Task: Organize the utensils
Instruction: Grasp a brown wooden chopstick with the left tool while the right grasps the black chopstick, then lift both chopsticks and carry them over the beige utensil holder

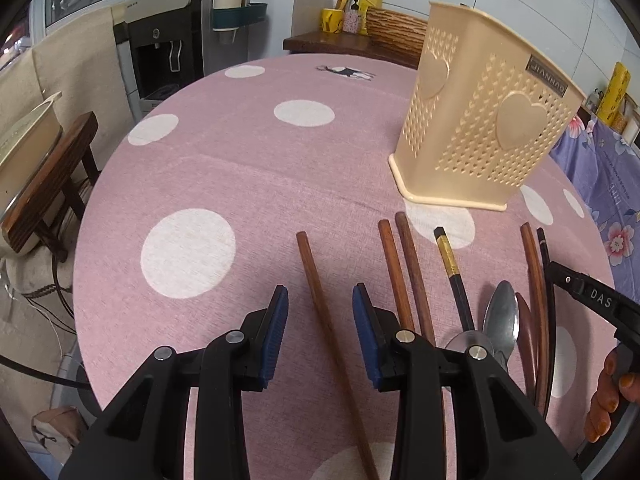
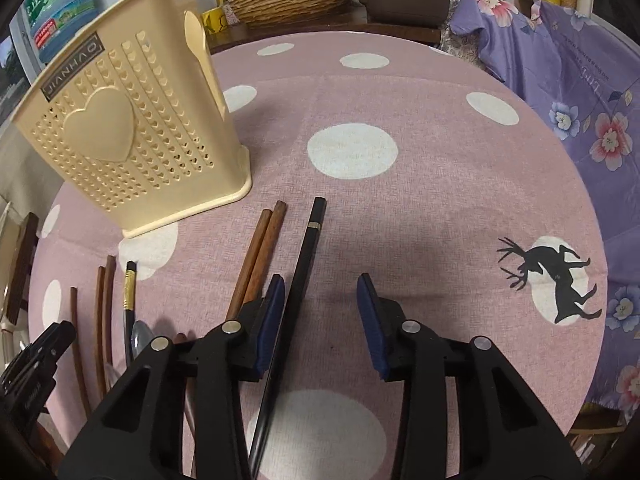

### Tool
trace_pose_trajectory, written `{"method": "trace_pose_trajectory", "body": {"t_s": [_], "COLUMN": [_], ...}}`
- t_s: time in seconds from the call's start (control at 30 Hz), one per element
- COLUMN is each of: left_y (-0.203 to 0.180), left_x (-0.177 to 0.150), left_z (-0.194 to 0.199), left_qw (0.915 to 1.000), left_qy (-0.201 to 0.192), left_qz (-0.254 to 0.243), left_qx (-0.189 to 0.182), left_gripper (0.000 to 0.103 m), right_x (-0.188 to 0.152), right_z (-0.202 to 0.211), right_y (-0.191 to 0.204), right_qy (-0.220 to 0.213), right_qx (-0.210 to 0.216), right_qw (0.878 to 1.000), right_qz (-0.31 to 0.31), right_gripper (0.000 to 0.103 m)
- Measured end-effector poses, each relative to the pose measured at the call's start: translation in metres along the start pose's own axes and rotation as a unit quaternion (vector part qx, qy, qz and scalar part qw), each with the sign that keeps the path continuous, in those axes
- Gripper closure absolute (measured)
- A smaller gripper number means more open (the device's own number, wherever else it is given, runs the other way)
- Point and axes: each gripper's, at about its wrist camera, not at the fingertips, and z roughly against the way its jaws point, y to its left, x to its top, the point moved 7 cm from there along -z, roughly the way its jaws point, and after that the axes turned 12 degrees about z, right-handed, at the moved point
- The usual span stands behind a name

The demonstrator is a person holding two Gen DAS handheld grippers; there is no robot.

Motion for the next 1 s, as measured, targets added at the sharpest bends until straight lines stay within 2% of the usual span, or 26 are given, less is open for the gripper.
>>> {"method": "trace_pose_trajectory", "body": {"t_s": [0.2,0.27,0.33,0.4,0.57,0.8,1.0], "left_y": [-0.007,-0.008,-0.008,-0.006,-0.010,-0.015,-0.023], "left_x": [0.003,0.006,0.009,0.013,0.016,0.022,0.037], "left_z": [-0.011,-0.014,-0.016,-0.018,-0.021,-0.022,-0.004], "left_qw": [0.9990,0.9986,0.9984,0.9984,0.9985,0.9992,0.9993], "left_qy": [-0.015,-0.013,-0.012,-0.011,-0.011,-0.010,-0.034], "left_qz": [-0.021,-0.026,-0.027,-0.023,-0.024,-0.018,-0.013], "left_qx": [0.035,0.043,0.049,0.050,0.047,0.033,0.004], "left_gripper": [0.071,0.077,0.088,0.093,0.094,0.094,0.095], "right_x": [0.008,0.013,0.019,0.022,0.025,0.031,0.038], "right_z": [-0.008,-0.012,-0.016,-0.019,-0.021,-0.022,-0.006], "right_y": [0.001,-0.001,-0.003,-0.004,-0.006,-0.016,-0.020], "right_qy": [0.003,0.004,0.004,0.002,-0.001,-0.005,-0.031], "right_qx": [-0.019,-0.019,-0.024,-0.031,-0.026,0.015,0.048], "right_qw": [1.000,1.000,1.000,0.999,1.000,1.000,0.998], "right_qz": [0.009,0.005,0.006,0.009,0.009,-0.018,-0.024], "right_gripper": [0.082,0.085,0.092,0.092,0.093,0.095,0.095]}}
